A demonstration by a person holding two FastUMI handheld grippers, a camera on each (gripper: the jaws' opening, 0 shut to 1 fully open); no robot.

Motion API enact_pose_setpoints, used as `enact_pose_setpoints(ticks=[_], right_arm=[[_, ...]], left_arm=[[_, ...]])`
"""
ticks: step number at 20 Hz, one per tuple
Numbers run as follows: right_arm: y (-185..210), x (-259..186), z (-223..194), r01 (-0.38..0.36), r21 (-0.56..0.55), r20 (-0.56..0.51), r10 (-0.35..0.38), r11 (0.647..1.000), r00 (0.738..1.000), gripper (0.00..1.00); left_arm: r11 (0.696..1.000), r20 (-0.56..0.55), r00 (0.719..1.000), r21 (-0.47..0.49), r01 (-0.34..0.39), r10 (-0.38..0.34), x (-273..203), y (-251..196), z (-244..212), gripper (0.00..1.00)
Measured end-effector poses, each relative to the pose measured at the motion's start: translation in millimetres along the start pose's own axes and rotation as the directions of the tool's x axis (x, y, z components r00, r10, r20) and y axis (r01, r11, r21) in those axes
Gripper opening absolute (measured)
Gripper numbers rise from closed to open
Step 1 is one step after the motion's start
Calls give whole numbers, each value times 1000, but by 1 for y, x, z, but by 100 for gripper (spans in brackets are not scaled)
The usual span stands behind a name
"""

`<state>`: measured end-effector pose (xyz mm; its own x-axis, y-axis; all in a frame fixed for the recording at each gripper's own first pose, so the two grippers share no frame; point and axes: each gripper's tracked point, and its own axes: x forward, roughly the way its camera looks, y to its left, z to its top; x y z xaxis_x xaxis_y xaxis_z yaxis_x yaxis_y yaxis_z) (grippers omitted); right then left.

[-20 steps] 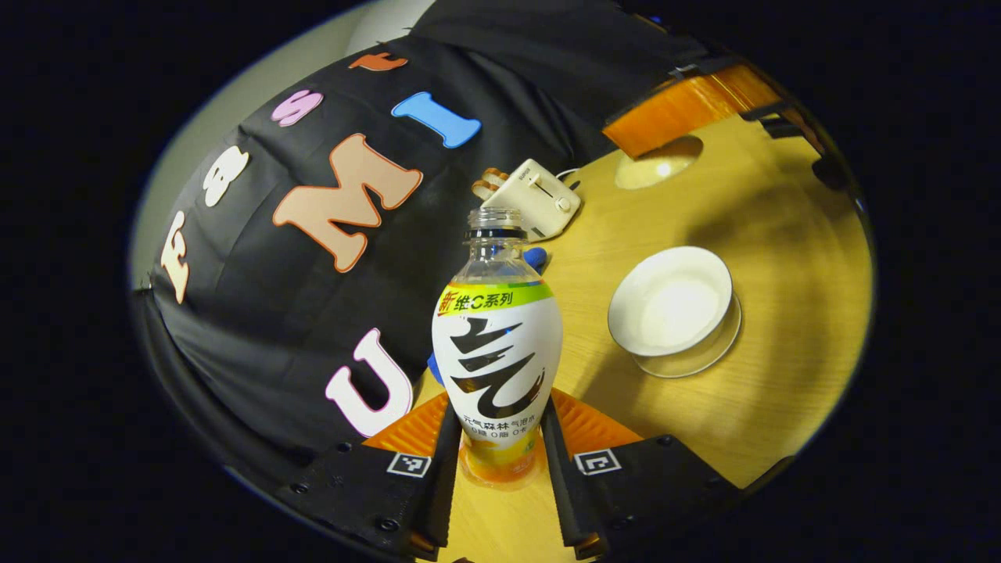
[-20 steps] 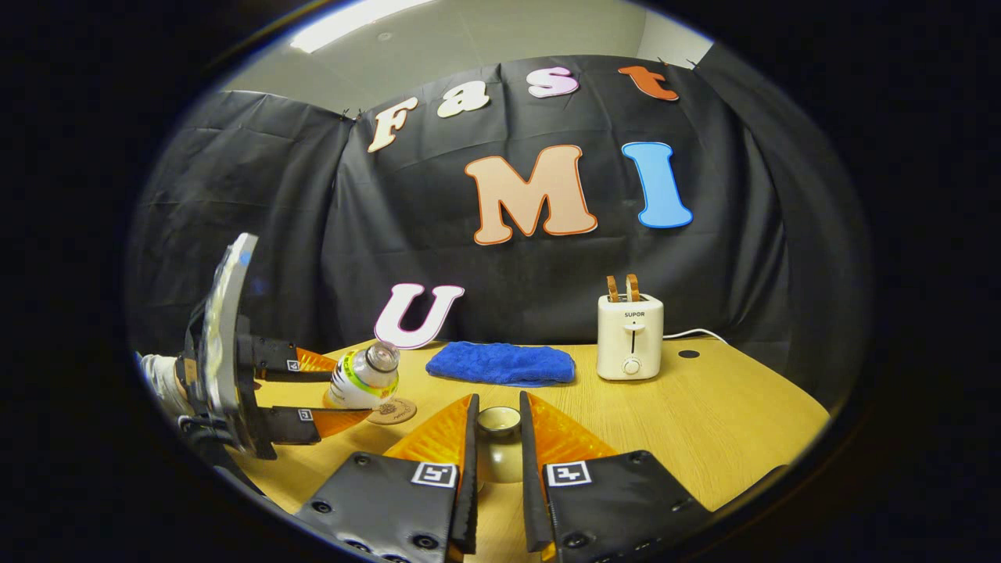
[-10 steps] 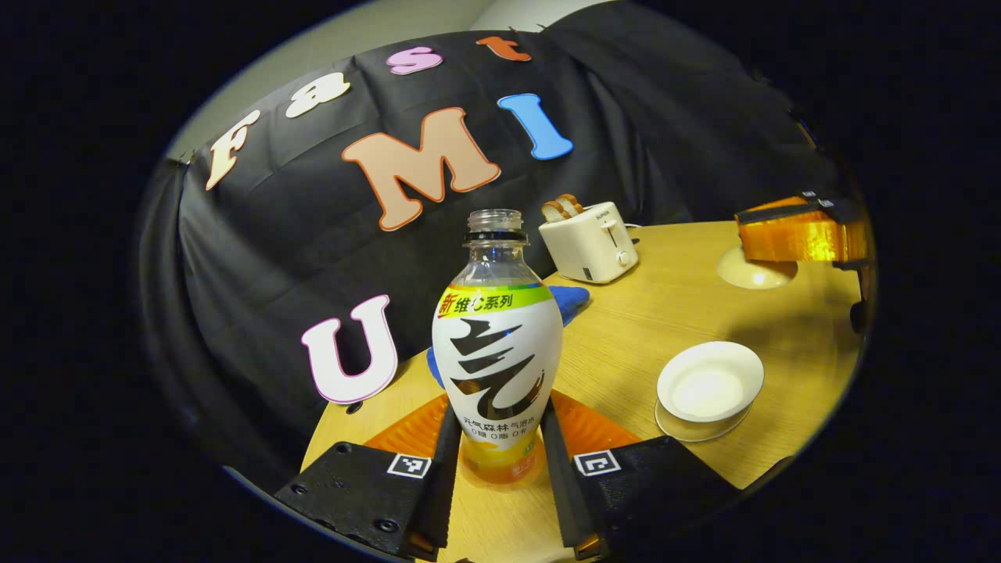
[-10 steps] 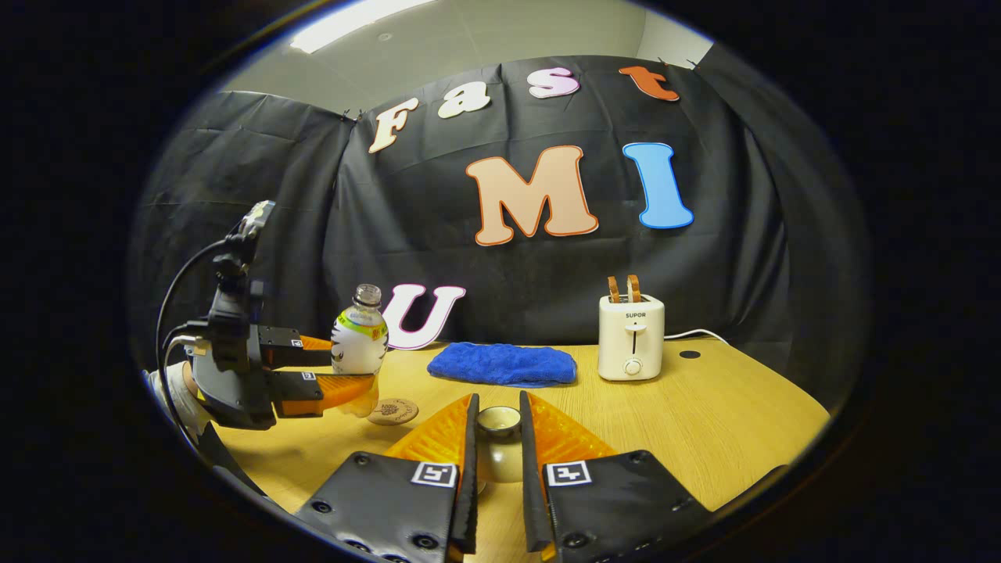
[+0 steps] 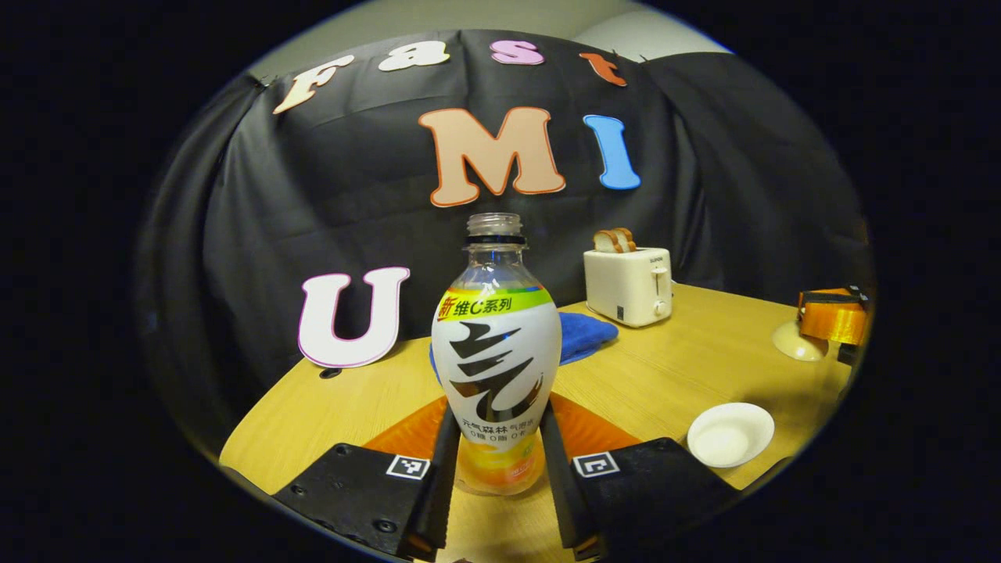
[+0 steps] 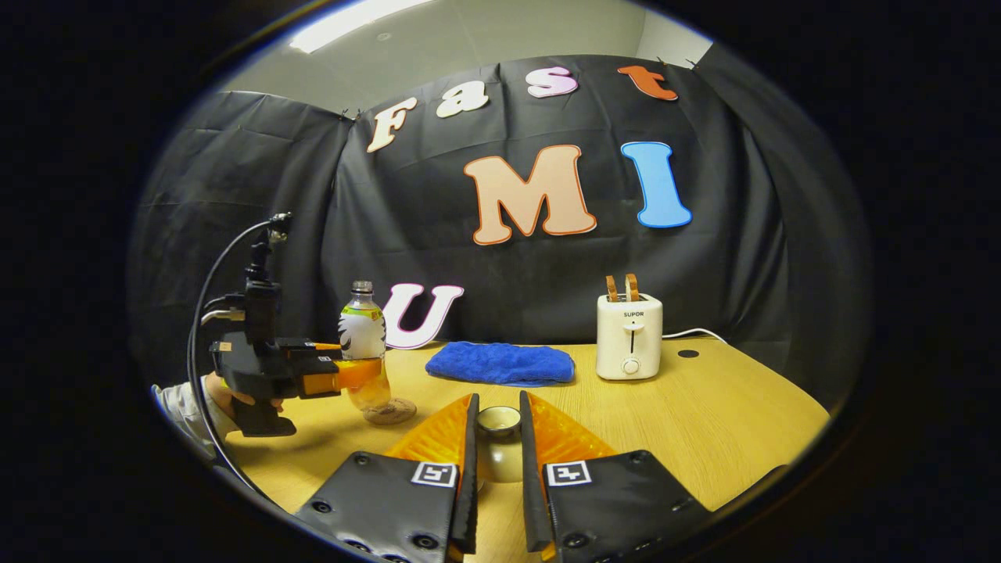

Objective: Open the teacup lid with one hand, grasp the water bottle and pour water into the teacup with the other hand; after pouring, place the water bottle on the coaster and then close the teacup lid.

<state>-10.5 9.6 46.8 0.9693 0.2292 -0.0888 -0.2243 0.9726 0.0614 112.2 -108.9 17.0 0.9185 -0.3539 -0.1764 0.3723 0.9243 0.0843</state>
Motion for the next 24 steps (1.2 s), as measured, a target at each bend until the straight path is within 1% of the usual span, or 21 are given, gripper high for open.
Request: enact_pose_setpoints(ticks=[1,3,7,10,14,15,16,18,20,24], right_arm=[[0,0,-1,1,-1,-1,-1,1000,1000,27],[-1,1,-3,3,-3,-5,-3,1000,1000,26],[-1,3,-7,5,-5,-15,-5,1000,1000,28],[0,3,-6,4,-8,-16,-4,1000,1000,26],[0,4,-8,1,-7,-19,-1,1000,1000,26],[1,4,-8,0,-6,-20,0,1000,1000,28],[1,4,-9,-1,-6,-20,0,1000,1000,26],[2,4,-7,-2,-6,-20,2,1000,1000,27],[3,4,-8,-4,-7,-20,4,1000,1000,27],[4,3,-6,-5,-7,-15,5,1000,1000,28]], left_arm=[[1000,13,1000,-23,-8,8,3,2,-1,51],[999,16,999,-40,-32,33,9,9,-5,51],[996,21,999,-78,-33,35,19,9,-12,51],[995,10,999,-89,-47,48,26,12,-18,52],[993,11,998,-107,-55,57,29,12,-23,53],[992,7,998,-111,-56,57,29,12,-25,53],[992,0,999,-114,-52,52,30,9,-28,53],[991,7,998,-121,-54,55,27,11,-27,55],[991,-3,998,-120,-55,55,28,9,-29,55],[990,-3,997,-123,-72,72,26,10,-29,66]])
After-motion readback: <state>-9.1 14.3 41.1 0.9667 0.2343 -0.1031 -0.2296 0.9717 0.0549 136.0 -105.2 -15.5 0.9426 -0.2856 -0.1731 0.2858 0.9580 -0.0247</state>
